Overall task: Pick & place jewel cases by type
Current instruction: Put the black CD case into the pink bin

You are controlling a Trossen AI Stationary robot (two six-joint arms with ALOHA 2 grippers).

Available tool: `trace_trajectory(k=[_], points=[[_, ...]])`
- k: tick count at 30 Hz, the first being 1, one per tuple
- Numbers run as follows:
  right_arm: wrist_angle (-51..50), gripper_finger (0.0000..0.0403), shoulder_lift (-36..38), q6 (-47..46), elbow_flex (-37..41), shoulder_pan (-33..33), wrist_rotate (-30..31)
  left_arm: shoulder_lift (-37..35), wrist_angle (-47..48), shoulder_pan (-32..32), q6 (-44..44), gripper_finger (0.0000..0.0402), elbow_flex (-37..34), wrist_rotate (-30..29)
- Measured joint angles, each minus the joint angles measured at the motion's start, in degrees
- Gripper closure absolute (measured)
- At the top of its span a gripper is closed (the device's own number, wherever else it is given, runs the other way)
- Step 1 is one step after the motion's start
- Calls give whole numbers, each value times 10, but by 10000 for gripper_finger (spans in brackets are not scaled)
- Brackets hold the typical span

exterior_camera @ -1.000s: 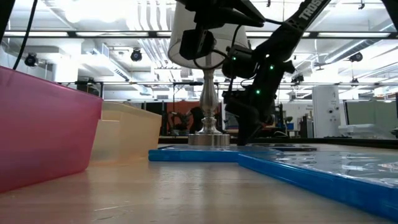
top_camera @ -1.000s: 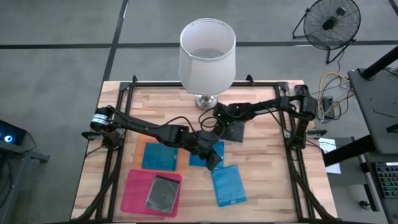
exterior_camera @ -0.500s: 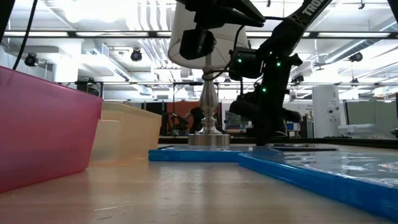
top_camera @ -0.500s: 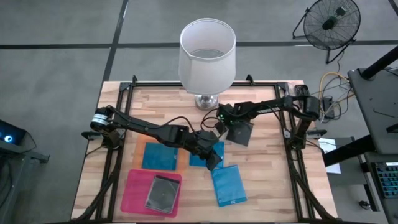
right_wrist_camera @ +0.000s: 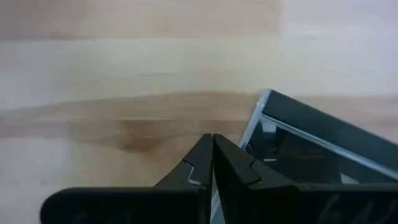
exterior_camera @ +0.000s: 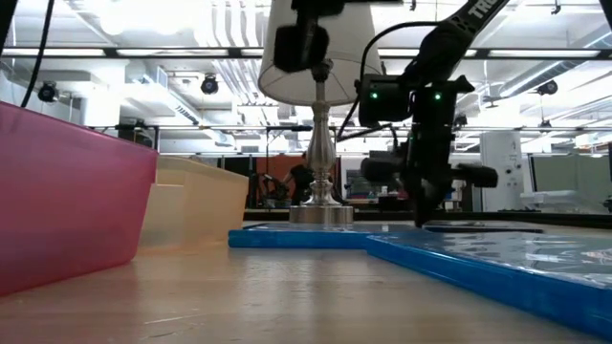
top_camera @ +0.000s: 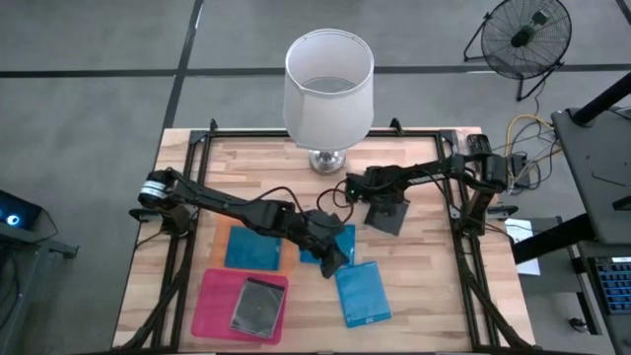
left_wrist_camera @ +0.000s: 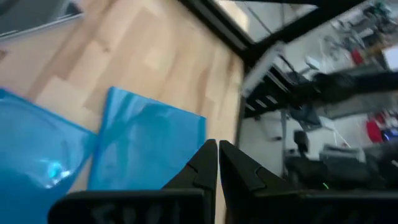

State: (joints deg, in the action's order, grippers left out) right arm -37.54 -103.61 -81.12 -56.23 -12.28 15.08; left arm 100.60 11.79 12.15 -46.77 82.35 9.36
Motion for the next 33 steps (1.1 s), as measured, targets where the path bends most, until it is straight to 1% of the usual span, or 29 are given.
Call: trace_trajectory(k=[4, 9, 15, 17, 19, 24, 26, 30, 33], points=[[-42, 394, 3, -93, 1, 16, 18, -25, 13, 14, 29, 402, 0, 11], [-85, 394, 3, -199, 1, 42, 21, -57, 35, 28, 68, 402, -1, 21], [-162, 394, 3, -361, 4, 90, 14, -92, 86, 40, 112, 402, -1, 22], [-178, 394, 2, -396, 4, 103, 12, -99, 92, 42, 122, 402, -1, 22], [-179, 394, 2, -396, 5, 110, 18, -105, 106, 45, 128, 402, -1, 22], [-180, 394, 13, -276, -17, 115, 34, -109, 116, 49, 142, 402, -1, 22], [-220, 394, 20, -240, -29, 122, 40, -109, 115, 49, 144, 402, -1, 22], [-317, 394, 49, -220, -56, 157, 50, -108, 114, 49, 145, 402, -1, 22], [-343, 394, 82, -167, -67, 183, 28, -108, 113, 49, 156, 402, -2, 18]])
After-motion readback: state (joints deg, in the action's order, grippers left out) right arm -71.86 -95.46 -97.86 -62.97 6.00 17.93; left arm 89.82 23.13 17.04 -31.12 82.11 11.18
